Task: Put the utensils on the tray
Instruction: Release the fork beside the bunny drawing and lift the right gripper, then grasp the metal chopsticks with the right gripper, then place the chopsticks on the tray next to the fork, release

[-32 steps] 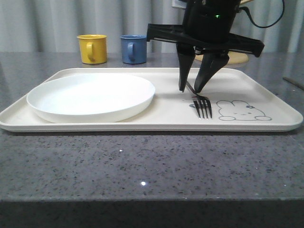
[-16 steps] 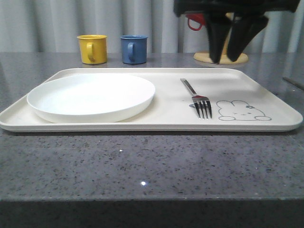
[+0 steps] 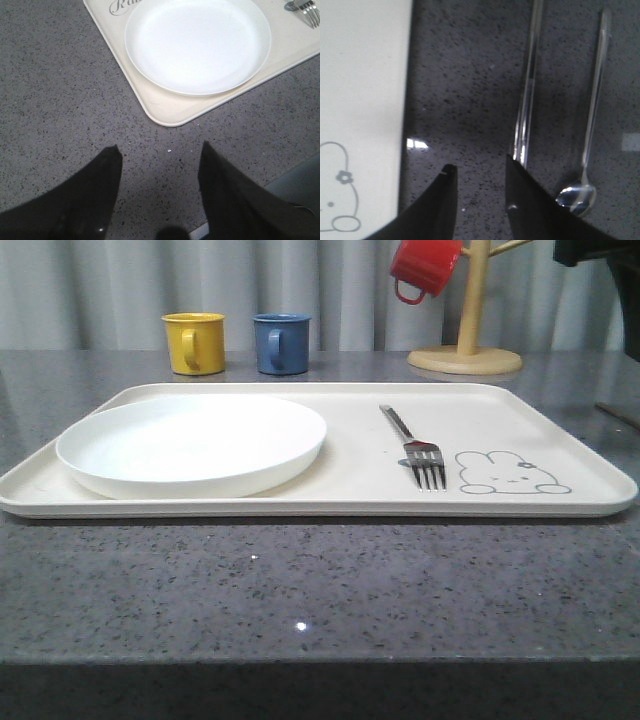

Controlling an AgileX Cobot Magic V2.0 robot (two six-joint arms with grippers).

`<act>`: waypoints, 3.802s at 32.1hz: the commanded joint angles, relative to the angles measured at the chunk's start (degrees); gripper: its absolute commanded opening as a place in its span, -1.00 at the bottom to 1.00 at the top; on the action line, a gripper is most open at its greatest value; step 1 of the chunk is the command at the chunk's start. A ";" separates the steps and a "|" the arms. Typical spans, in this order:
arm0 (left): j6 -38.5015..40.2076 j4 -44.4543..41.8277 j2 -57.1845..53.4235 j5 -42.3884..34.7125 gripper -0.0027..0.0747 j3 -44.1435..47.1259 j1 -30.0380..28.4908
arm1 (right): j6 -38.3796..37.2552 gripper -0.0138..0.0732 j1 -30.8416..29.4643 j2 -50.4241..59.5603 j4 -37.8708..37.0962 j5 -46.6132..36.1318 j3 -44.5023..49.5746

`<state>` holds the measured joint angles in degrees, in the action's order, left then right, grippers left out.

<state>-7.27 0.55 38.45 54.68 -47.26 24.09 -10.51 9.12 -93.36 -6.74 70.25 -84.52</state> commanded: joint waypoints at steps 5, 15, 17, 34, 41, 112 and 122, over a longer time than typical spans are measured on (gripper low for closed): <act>0.67 0.05 0.13 -3.43 -0.01 -1.44 0.42 | 6.94 -0.05 -8.64 2.66 5.41 0.68 3.78; 0.67 0.05 0.13 -3.53 -0.01 -1.44 0.42 | 8.54 -0.05 -10.41 0.90 6.74 -3.33 7.19; 0.67 0.05 0.13 -3.53 -0.01 -1.44 0.42 | 8.67 -0.05 -10.41 0.01 7.10 -3.84 7.19; 0.67 0.05 0.13 -3.53 -0.01 -1.44 0.42 | 8.80 -0.46 -10.41 -2.00 7.99 -5.46 7.14; 0.67 0.05 0.13 -3.53 -0.01 -1.44 0.42 | 8.80 -0.60 -10.20 -1.80 8.20 -4.90 7.07; 0.67 0.05 0.13 -3.54 -0.01 -1.44 0.42 | 9.34 -0.05 -16.24 6.14 1.69 -2.52 5.03; 0.67 0.05 0.13 -3.65 -0.01 -1.44 0.42 | 9.84 -0.05 -19.25 1.30 3.05 -5.15 4.97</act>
<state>-7.27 0.55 38.45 54.68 -47.26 24.09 -1.87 -9.74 -92.98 -4.14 67.33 -78.26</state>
